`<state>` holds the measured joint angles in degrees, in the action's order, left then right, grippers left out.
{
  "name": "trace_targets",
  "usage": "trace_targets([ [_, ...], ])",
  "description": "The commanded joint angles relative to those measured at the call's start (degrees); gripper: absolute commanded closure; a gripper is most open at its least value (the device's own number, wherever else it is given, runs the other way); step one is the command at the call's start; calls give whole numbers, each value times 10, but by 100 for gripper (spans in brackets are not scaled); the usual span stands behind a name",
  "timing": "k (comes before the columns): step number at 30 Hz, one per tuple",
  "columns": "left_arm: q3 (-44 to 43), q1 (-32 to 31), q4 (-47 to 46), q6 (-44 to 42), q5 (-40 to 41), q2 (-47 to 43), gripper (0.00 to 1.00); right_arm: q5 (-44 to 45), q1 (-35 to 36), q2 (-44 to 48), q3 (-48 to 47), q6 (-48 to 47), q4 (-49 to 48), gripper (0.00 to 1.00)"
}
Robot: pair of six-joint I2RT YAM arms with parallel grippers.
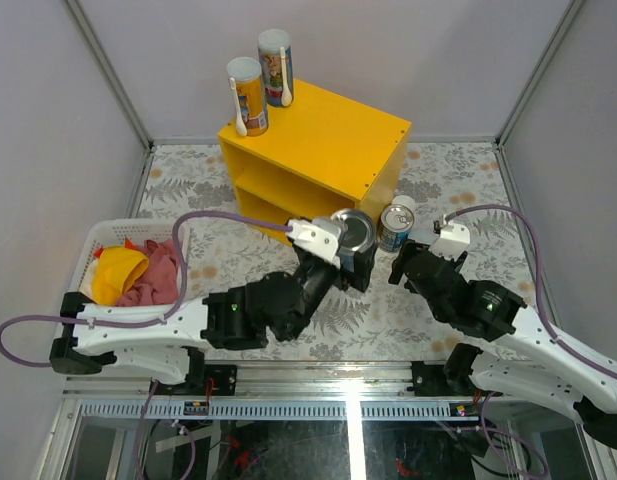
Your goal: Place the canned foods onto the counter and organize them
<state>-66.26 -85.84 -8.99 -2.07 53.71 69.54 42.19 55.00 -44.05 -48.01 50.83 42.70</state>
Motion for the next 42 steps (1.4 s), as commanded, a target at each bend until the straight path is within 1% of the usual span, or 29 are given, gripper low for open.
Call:
trace_targets([
  [1, -128, 58, 1, -53, -4, 11, 100, -2, -19, -12, -23, -34, -46, 16],
  [4, -221, 124, 47, -50, -42, 47, 100, -11, -43, -27, -39, -55, -55, 16],
  [6, -275, 156, 61, -59, -71, 77, 100, -25, -66, -35, -46, -68, -64, 16],
  [9, -379, 215, 111, -64, -107, 141, 100, -55, -104, -39, -53, -84, -82, 16],
  [12, -462, 263, 145, -59, -126, 191, 100, -69, -130, -47, -64, -96, -93, 16],
  [16, -557, 319, 198, -50, -136, 256, 100, -75, -148, -59, -72, -108, -106, 15],
  [21, -595, 366, 198, -54, -127, 305, 100, -89, -176, -68, -72, -117, -124, 15],
  [24, -624, 393, 205, -41, -125, 333, 100, -103, -197, -75, -70, -125, -135, 15],
  [28, -642, 419, 183, -37, -137, 355, 100, -128, -225, -82, -64, -132, -152, 15],
  [32, -676, 444, 196, -20, -149, 387, 100, -146, -242, -91, -58, -138, -164, 15],
  [34, -678, 453, 194, -11, -159, 394, 100, -147, -250, -95, -53, -140, -170, 14],
  [38, -674, 469, 188, 6, -180, 405, 100, -176, -269, -110, -48, -148, -183, 14],
  [42, -665, 481, 175, 23, -201, 411, 100, -190, -285, -125, -42, -155, -199, 11],
])
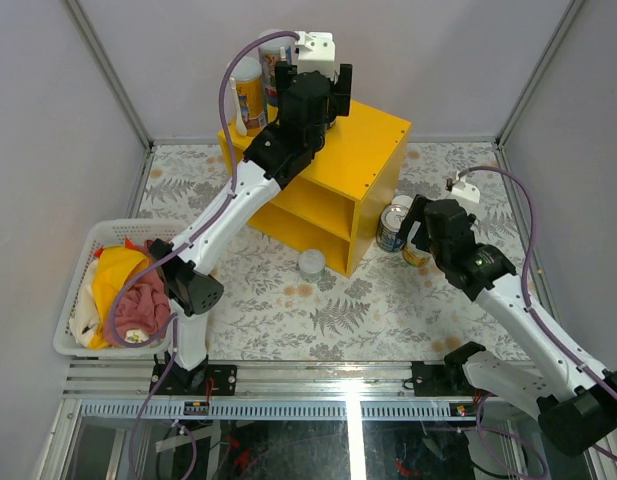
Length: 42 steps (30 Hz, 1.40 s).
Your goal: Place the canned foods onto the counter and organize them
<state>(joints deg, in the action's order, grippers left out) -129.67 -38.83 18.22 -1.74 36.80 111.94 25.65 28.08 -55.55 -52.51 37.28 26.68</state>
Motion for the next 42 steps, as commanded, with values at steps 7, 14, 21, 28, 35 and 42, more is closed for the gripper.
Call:
trace_targets([
  [7, -19, 24, -110, 27, -52, -6, 100, -47, -35, -38, 9, -27, -60, 8],
  [14, -20, 30, -112, 33, -71, 4, 100, -58, -52, -56, 12, -35, -78, 4],
  [21, -21, 30, -121, 17, -73, 16, 100, -64, -61, -74, 15, -37, -90, 2],
  [28, -23, 30, -124, -7, -69, 24, 98, -66, -66, -87, 16, -40, -98, 2],
  [35, -8, 30, -124, -11, -66, 18, 57, -70, -69, -98, 17, -44, -107, 0],
  [42, 2, 29, -125, -3, -76, 8, 24, -74, -68, -113, 17, -53, -120, 1],
])
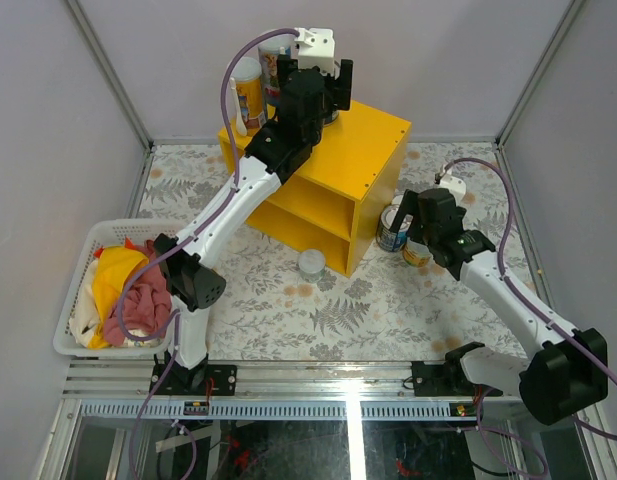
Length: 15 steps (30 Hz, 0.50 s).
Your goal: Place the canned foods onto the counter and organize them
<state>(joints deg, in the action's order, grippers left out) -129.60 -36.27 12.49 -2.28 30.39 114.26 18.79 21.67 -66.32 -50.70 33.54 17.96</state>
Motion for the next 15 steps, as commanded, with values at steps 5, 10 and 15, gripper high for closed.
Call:
trace_targets([
  [5, 11, 0, -72, 5, -14, -25, 19, -10, -4, -12, 1, -19, -47, 0],
  [10, 14, -4, -72, 5, -13, -30, 14, -12, -7, -25, -5, -23, -57, 1],
  [15, 19, -9, -72, 5, -12, -37, 12, -19, -10, -38, -12, -21, -62, 0],
])
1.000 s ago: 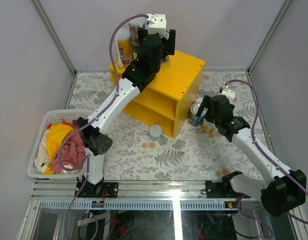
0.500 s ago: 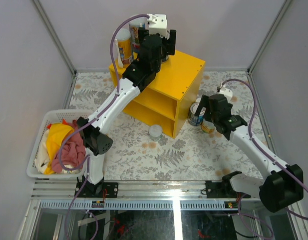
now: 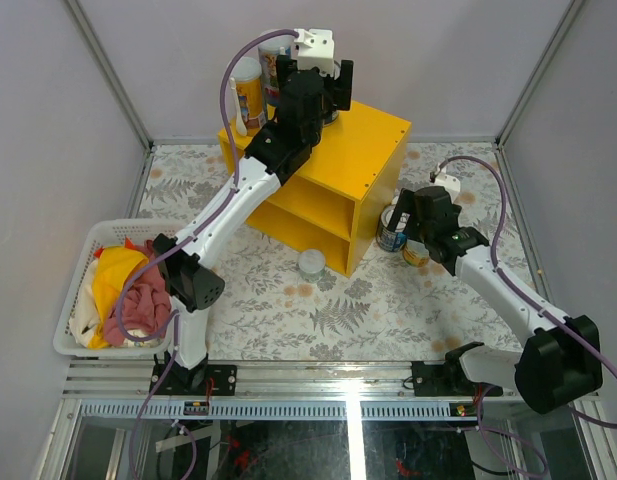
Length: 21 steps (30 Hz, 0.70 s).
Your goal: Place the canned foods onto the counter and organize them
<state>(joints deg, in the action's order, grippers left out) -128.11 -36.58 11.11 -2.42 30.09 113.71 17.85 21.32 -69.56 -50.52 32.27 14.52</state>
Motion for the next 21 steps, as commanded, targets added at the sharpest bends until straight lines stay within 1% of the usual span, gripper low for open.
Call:
trace_targets([
  [1, 5, -7, -58, 6, -8, -32, 11, -12, -7, -7, -14, -8, -29, 1],
  [5, 7, -10, -60, 5, -4, -35, 9, -13, -8, -11, -18, -6, -31, 0],
  [7, 11, -12, -64, 4, 1, -36, 0, -13, -9, -12, -20, -7, -32, 1],
  [21, 31, -21, -95, -18, 26, -62, 0, -22, -26, -25, -33, -4, -44, 1],
])
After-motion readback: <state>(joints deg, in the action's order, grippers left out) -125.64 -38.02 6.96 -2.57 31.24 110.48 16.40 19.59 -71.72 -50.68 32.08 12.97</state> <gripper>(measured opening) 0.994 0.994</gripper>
